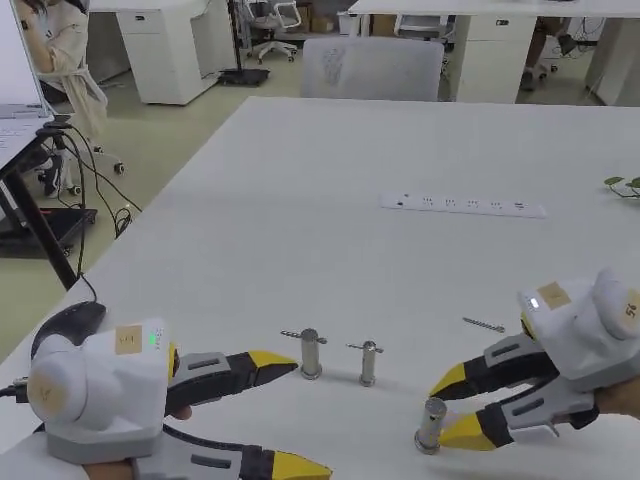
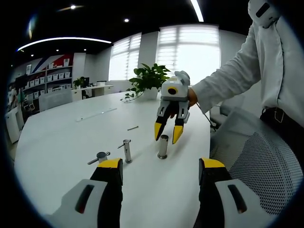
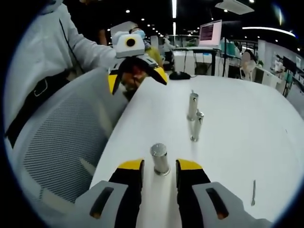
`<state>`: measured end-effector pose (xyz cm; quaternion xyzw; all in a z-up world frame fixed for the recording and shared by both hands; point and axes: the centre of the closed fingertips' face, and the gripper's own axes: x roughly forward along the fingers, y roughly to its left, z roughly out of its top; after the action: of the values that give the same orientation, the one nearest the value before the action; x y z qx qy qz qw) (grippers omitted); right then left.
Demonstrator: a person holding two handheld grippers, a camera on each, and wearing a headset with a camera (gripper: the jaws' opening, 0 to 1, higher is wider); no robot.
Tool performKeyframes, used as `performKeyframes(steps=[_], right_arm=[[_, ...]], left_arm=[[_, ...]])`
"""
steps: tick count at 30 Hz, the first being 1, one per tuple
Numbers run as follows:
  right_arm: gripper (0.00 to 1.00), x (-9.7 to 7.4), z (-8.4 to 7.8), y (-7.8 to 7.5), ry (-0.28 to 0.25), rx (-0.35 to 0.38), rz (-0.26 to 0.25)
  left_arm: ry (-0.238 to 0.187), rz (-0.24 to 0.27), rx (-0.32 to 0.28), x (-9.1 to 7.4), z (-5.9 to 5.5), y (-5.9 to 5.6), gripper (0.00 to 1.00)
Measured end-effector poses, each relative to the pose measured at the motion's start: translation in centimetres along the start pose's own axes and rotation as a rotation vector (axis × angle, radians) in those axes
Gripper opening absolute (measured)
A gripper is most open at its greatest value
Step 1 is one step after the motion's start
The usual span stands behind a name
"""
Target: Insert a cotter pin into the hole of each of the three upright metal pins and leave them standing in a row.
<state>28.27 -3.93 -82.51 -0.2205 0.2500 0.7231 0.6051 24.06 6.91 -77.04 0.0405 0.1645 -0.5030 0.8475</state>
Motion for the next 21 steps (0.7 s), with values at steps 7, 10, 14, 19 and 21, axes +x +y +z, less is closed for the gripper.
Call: performKeyframes(steps=[7,10,14,19,21], right_arm=[[0.3,-1.7,-1.4,-1.0,0.015,0.042,-0.045],[0.3,-2.3,-1.9,-1.6,0.016,0.073,-0.072],[0.3,-3.0,-2.2,-2.3,0.015,0.096,-0.102],[0.32,-3.5,-2.4,-2.7,0.021,0.128,-0.134],[0.34,-3.8,-2.3,-2.8,0.016,0.139,-0.145]], left_arm=[[-0.002,-0.007,0.0,0.2,0.0,-0.2,0.64],[-0.001,-0.009,0.0,0.3,0.0,-0.2,0.64],[-0.001,-0.012,-0.001,0.3,0.0,-0.3,0.64],[-0.002,-0.013,-0.002,0.3,0.0,-0.3,0.65],[-0.004,-0.011,-0.002,0.2,0.0,-0.2,0.65]])
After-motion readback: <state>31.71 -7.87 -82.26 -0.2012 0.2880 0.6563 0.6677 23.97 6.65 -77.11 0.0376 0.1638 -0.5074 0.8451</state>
